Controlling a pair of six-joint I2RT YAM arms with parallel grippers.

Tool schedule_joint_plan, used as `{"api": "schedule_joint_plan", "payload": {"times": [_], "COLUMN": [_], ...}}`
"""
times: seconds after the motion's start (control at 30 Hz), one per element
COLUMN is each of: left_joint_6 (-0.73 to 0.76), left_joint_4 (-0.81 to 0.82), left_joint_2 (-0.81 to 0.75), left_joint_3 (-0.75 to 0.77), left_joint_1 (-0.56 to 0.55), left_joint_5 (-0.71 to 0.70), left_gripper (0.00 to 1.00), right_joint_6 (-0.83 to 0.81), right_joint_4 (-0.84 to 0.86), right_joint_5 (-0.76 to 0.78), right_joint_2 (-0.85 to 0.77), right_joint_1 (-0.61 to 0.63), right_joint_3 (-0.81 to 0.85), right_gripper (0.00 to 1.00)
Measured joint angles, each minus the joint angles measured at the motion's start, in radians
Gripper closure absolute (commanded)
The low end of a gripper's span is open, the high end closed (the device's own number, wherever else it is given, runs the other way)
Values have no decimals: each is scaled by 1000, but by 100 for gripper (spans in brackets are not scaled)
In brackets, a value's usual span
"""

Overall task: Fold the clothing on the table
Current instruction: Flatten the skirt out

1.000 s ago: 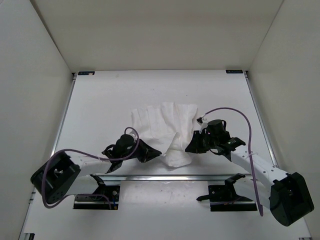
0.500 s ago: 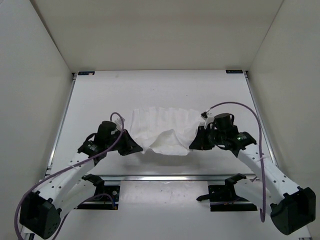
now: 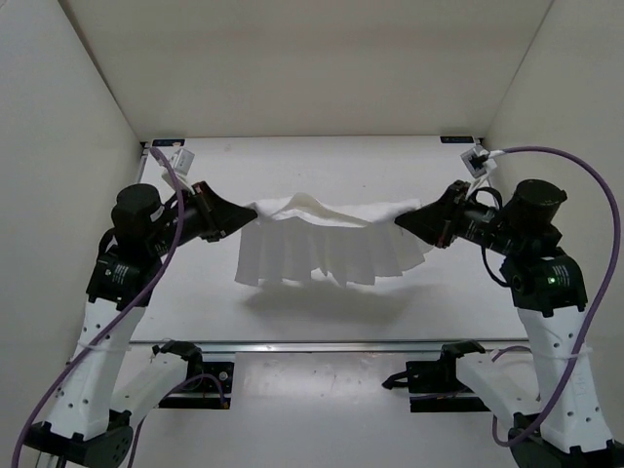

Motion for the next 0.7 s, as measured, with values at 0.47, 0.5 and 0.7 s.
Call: {"api": "schedule_joint_plan", "payload": {"times": [0.47,0.5,0.7], "left_joint_6": [-44,-36,-26], "left_joint_4": [108,97,239], "left_joint_2": [669,690,430], "left_joint_3": [355,432,230], "left_joint_1": [167,174,192], "left_joint_5": [89,85,80], "left_gripper": [100,100,100], "right_joint_6": [163,163,168], "right_joint_4": [103,100,241], "right_joint_5": [-169,-169,-244], "right_joint_2": [777,803,648], "right_joint_1": [8,7,-34], "right_joint_3": [500,568,376], "right_gripper": [100,100,100]}}
